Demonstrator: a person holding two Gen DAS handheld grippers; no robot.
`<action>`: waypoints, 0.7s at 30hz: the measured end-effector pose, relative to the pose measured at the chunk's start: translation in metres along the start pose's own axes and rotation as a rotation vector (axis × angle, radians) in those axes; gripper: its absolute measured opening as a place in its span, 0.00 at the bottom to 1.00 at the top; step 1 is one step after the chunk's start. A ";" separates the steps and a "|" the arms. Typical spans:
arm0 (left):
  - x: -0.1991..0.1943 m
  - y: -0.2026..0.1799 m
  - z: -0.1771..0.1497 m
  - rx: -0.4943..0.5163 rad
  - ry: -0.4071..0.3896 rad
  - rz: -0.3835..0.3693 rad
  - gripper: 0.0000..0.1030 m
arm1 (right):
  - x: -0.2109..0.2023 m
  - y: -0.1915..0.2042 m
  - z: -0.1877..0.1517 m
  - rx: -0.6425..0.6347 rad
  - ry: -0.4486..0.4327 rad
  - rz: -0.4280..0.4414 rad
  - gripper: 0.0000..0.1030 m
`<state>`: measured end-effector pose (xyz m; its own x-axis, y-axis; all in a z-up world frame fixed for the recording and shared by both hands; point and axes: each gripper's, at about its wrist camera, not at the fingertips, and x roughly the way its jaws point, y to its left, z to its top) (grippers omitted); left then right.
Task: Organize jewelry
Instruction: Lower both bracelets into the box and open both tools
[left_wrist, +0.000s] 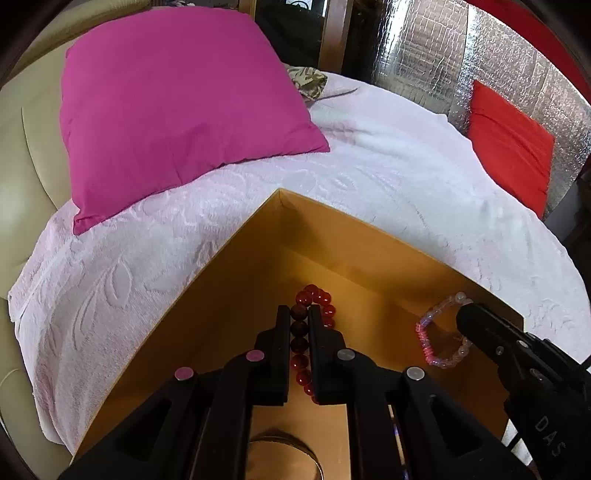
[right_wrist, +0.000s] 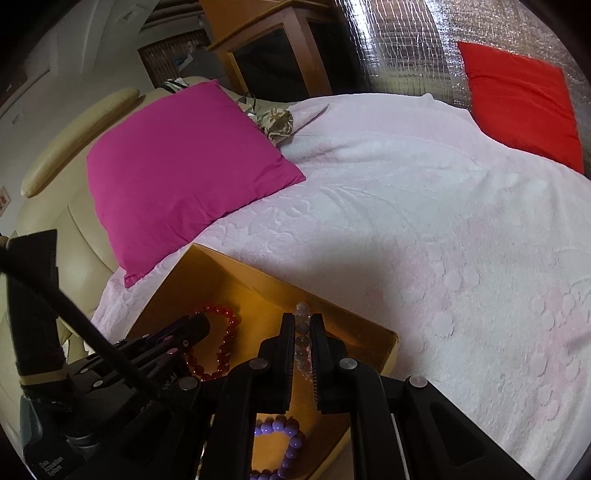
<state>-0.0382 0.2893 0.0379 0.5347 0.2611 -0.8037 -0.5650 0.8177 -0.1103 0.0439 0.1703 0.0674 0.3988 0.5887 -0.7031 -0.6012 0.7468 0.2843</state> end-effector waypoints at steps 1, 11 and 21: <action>0.001 0.000 0.000 0.001 0.003 0.002 0.09 | 0.000 0.001 0.000 -0.005 0.000 -0.002 0.09; 0.003 0.002 -0.001 0.000 0.021 0.025 0.28 | -0.002 -0.002 0.001 0.006 -0.011 -0.018 0.10; -0.014 0.000 0.000 -0.002 -0.028 0.036 0.62 | -0.024 -0.015 -0.005 0.064 -0.020 0.020 0.18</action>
<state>-0.0460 0.2859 0.0488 0.5311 0.3047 -0.7907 -0.5857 0.8063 -0.0827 0.0397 0.1439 0.0767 0.4014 0.6092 -0.6839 -0.5637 0.7529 0.3398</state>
